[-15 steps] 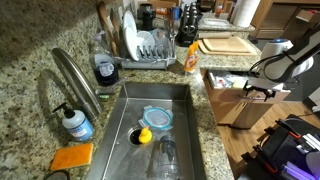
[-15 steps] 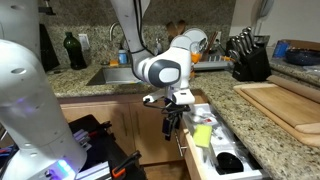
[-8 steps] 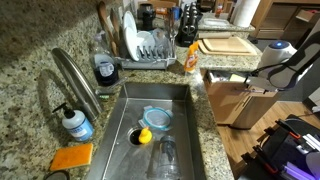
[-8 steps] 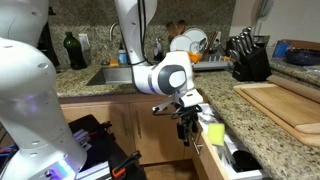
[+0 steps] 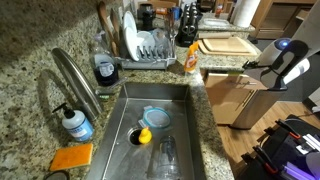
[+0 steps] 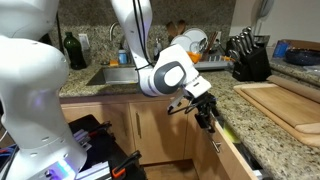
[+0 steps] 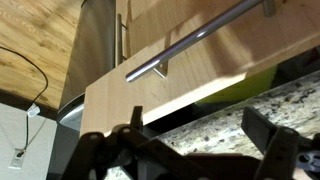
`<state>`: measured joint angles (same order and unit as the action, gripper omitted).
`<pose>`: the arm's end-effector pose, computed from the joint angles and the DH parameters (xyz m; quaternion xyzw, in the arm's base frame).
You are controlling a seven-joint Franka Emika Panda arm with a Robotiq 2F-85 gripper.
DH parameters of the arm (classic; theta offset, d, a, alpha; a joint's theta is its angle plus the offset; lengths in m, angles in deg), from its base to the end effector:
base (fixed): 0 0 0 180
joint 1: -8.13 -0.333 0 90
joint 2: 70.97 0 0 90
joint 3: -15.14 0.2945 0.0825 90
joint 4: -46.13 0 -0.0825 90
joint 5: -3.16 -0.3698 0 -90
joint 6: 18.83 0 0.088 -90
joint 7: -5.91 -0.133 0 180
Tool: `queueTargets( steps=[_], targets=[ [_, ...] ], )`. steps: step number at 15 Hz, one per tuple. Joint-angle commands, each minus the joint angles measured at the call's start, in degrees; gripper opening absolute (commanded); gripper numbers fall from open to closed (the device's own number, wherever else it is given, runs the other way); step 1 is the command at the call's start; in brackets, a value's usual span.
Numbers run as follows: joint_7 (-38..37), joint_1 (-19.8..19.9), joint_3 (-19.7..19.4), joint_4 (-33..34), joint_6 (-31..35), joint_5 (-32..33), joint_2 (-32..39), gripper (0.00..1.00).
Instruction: Close the drawer
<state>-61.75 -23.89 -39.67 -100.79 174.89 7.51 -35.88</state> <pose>0.4288 -0.2178 0.1619 0.7589 -0.5738 0.2800 0.1284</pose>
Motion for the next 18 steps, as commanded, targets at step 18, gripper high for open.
queueTargets(
  steps=[18],
  targets=[
    [37.2,19.8,20.9,3.3,-11.8,-13.6,-3.9,1.0]
  ],
)
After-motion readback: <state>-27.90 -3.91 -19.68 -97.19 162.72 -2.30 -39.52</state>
